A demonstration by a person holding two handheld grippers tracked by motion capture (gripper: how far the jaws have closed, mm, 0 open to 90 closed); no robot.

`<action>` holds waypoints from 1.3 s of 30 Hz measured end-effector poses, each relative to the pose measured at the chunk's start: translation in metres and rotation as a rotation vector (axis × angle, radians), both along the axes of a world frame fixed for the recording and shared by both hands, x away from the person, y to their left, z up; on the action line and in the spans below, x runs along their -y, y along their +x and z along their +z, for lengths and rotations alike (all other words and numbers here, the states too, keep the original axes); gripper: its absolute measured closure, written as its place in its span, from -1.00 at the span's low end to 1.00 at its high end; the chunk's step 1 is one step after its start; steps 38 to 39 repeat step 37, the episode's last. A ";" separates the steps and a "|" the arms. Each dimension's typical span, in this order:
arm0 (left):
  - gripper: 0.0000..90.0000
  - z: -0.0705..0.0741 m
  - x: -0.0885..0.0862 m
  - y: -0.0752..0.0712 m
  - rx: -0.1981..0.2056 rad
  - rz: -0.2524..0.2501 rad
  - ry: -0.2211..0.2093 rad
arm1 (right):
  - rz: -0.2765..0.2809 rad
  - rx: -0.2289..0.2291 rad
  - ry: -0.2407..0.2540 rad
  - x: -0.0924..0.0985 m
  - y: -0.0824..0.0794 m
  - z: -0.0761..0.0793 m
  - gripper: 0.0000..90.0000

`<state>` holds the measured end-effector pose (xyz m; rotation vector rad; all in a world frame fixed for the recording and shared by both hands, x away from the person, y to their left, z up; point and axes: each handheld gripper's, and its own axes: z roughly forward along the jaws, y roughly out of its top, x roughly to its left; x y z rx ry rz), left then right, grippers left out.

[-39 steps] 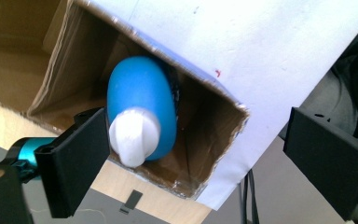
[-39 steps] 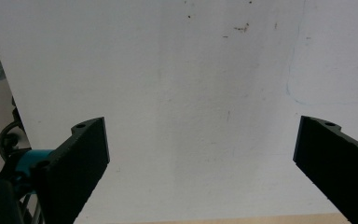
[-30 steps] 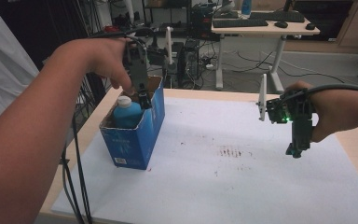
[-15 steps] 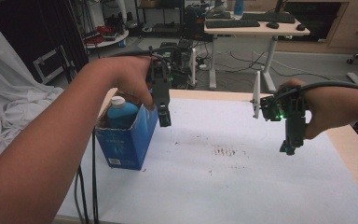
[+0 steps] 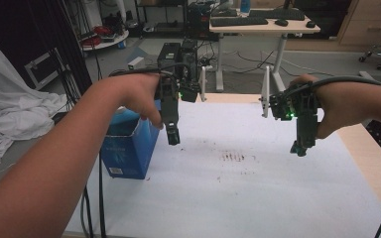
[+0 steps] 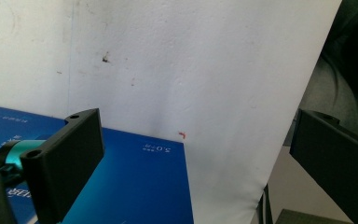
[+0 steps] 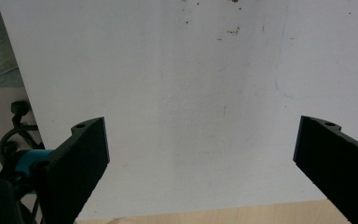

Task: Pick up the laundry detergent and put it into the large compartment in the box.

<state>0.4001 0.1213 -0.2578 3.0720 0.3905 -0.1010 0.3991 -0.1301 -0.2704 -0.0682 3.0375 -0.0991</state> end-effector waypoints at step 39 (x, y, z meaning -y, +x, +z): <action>-0.94 -0.006 0.008 -0.004 -0.023 -0.002 0.009 | 0.007 0.014 0.006 0.001 0.004 0.004 -0.95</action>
